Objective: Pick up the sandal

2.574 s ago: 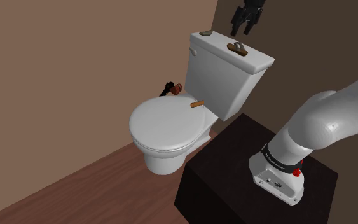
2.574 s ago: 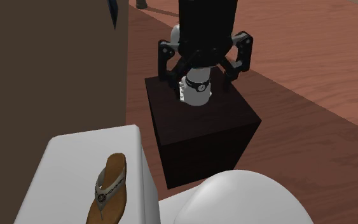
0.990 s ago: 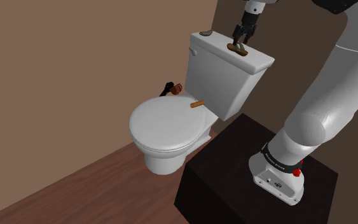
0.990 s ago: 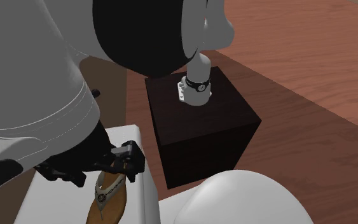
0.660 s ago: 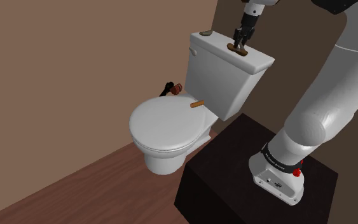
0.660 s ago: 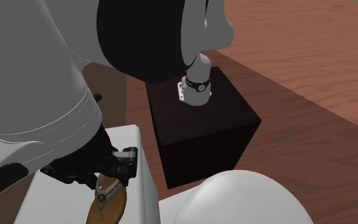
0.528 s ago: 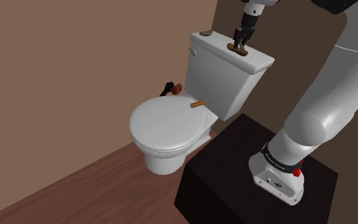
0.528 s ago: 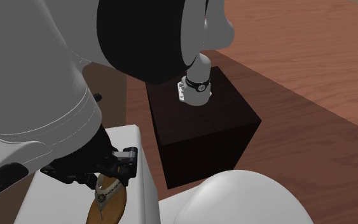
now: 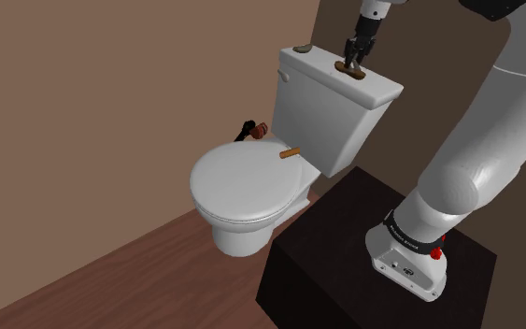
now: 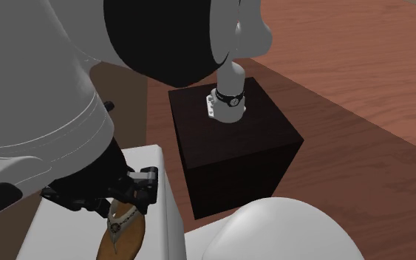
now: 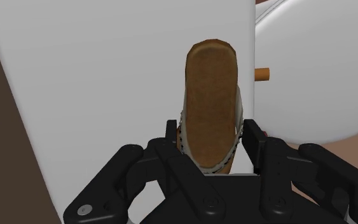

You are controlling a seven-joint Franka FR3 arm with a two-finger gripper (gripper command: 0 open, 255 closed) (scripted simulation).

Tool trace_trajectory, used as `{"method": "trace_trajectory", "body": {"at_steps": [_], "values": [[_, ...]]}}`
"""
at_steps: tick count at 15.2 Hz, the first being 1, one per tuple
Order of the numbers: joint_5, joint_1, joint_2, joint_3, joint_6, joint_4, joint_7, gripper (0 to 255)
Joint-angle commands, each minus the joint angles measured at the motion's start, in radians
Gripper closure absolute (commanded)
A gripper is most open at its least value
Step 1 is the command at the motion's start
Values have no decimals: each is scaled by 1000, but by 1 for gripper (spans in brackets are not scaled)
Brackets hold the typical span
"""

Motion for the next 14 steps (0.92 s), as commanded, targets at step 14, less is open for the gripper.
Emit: {"method": "trace_trajectory", "body": {"at_steps": [14], "values": [[-14, -2, -19, -5, -169, 152, 13, 255]]}}
